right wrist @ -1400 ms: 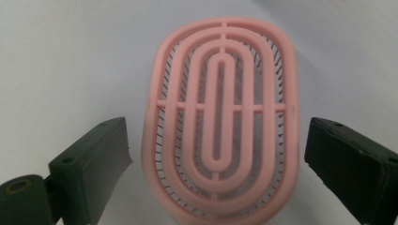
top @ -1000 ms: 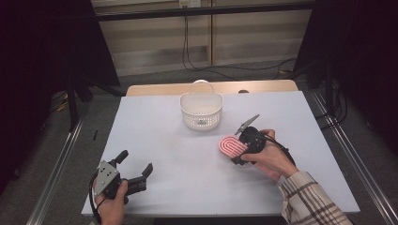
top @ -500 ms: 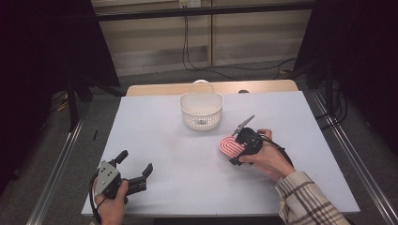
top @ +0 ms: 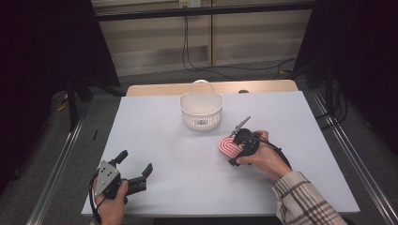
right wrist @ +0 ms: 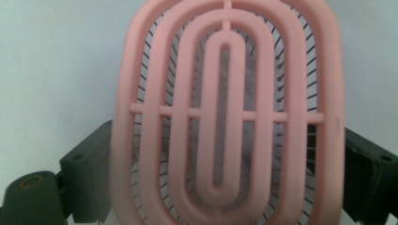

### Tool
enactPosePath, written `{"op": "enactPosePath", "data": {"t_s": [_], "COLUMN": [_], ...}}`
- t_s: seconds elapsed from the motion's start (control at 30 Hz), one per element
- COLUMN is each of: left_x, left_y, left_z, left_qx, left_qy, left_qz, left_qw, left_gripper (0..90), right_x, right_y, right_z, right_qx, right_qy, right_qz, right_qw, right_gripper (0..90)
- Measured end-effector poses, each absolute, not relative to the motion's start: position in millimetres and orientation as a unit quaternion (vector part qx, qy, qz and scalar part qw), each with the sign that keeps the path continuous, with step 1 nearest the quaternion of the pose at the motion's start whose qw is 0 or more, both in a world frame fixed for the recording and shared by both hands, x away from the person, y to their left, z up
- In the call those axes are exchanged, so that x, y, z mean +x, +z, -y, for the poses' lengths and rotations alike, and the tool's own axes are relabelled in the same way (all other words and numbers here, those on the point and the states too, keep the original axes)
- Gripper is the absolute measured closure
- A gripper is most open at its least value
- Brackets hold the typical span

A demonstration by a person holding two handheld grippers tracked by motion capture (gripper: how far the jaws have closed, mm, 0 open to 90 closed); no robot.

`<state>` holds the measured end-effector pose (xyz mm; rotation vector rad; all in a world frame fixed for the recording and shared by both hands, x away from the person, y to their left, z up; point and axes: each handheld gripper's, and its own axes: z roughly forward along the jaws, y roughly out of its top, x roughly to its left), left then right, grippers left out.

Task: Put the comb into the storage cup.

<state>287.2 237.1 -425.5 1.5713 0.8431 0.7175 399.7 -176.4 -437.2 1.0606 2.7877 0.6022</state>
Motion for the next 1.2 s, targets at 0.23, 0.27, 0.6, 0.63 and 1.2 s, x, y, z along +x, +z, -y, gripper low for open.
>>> {"op": "enactPosePath", "data": {"t_s": [0.23,0.27,0.6,0.63,1.2], "left_x": [288,288,288,288,288], "left_y": [-426,-426,-426,-426,-426], "left_z": [-237,-237,-237,-237,-237], "left_qx": [0.67,0.67,0.673,0.673,0.674], "left_qy": [0.302,0.302,0.3,0.301,0.301], "left_qz": [-0.361,-0.36,-0.359,-0.358,-0.359], "left_qw": [0.574,0.574,0.574,0.574,0.571], "left_gripper": [1.8,1.8,1.8,1.8,1.8], "right_x": [401,401,404,405,403], "right_y": [-437,-437,-434,-434,-430], "right_z": [172,172,168,168,165], "right_qx": [0.347,0.346,0.352,0.35,0.348], "right_qy": [0.187,0.187,0.175,0.172,0.163], "right_qz": [-0.918,-0.918,-0.918,-0.92,-0.921], "right_qw": [0.05,0.051,0.047,0.047,0.061], "right_gripper": [10.5,10.6,18.9,19.0,19.6]}}
